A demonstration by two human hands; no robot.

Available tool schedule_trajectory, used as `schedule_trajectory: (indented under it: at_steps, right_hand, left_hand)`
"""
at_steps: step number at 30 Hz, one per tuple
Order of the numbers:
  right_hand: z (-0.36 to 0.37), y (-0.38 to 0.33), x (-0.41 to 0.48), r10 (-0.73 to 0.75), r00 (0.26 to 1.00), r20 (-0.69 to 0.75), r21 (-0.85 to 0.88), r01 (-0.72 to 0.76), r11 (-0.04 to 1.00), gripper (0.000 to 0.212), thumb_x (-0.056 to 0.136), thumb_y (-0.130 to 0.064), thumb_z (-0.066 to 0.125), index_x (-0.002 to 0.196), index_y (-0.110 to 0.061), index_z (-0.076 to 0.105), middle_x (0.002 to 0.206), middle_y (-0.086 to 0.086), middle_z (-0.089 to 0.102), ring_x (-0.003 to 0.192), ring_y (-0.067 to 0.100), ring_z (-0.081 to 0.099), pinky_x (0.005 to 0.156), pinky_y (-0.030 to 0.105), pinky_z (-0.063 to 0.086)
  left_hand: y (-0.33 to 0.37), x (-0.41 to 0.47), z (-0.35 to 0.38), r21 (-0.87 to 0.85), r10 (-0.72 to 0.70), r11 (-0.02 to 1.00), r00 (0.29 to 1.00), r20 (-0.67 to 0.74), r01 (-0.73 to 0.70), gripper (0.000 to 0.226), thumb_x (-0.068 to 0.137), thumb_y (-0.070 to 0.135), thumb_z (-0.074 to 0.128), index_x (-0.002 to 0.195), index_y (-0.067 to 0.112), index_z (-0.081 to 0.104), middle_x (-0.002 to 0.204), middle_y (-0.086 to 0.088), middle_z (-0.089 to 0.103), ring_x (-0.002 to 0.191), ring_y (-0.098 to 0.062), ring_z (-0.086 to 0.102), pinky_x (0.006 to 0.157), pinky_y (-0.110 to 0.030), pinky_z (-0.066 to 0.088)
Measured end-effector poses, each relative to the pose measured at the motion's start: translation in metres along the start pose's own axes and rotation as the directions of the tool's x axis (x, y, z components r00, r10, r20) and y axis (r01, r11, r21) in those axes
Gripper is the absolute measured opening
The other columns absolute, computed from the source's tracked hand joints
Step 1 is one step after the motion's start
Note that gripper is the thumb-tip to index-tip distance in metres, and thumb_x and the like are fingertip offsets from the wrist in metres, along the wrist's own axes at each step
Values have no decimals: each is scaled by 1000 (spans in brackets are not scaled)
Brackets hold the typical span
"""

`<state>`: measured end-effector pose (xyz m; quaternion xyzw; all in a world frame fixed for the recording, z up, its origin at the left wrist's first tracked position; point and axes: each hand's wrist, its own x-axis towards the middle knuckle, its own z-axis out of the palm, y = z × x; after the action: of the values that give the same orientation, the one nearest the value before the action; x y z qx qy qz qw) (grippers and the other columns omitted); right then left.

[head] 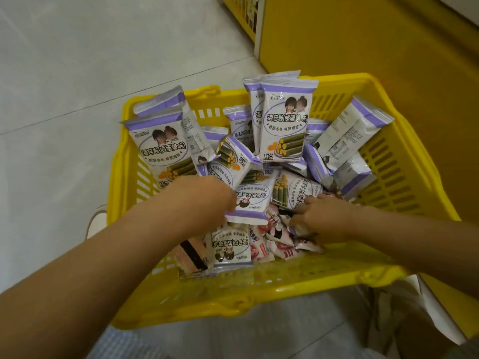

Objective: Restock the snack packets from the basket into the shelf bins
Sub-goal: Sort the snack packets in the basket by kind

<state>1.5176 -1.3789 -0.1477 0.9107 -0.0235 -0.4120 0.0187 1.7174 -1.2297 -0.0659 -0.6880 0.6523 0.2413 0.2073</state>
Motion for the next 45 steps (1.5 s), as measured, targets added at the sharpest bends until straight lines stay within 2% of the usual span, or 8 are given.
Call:
schedule_trajectory:
  at_steps: [5,11,15,22,30,33,42,45]
  right_hand:
    - [-4,15,-18,79,997,-26,205,-72,976,48,91,-26,56,138,-23,43,129,5,54,111,23,55,86,33,47]
    - [-31,52,-72,277,929,-246,471,-135,872,30,80,-26,68,80,-35,39,83,-14,48,71,5,49,56,14,31]
    - [-34,77,-107,476,764,-436,631,-117,767,71,71,-37,67,134,-20,39,109,10,66,88,24,64,72,33,52]
    - [-4,80,-121,608,510,-609,724,45,688,77,75,-33,67,142,-19,31,114,5,63,84,17,62,68,33,51]
    - [13,76,-110,614,481,-625,734,96,672,74,78,-32,66,142,-20,32,113,2,64,69,3,56,54,16,44]
    - [14,76,-108,625,482,-614,739,73,670,75,78,-31,68,142,-22,31,108,0,63,70,9,55,56,31,48]
    - [15,76,-107,635,482,-604,743,52,668,74,78,-29,70,142,-22,33,108,-2,64,68,7,48,58,27,42]
    - [14,76,-108,642,482,-596,746,36,665,74,78,-30,69,142,-22,33,107,-2,63,70,8,49,59,29,43]
  left_hand:
    - [39,23,12,-113,248,954,944,-216,-277,38,96,26,50,134,30,47,128,5,51,107,-19,56,77,-33,48]
    - [78,58,18,27,405,911,885,-227,-410,40,96,19,50,136,23,45,127,-1,52,111,-25,56,84,-39,49]
    - [96,80,15,147,494,869,849,-186,-473,44,93,26,53,136,22,44,126,-4,52,113,-27,52,92,-42,45]
    - [117,113,36,167,436,871,883,171,-462,88,85,22,68,151,32,11,156,-11,18,140,-33,25,107,-51,35]
    - [108,120,54,253,557,765,806,202,-592,80,96,20,49,150,41,-7,157,-5,14,143,-33,14,93,-57,41]
    - [105,125,58,299,600,720,778,186,-626,87,93,23,55,149,39,-10,156,-7,14,141,-35,19,91,-55,45]
    - [114,141,58,138,458,876,887,65,-462,60,91,39,55,144,31,29,146,-8,31,131,-31,38,96,-52,43]
    - [112,141,57,161,510,844,858,52,-512,65,93,42,52,147,36,18,150,-9,25,133,-32,33,93,-49,45]
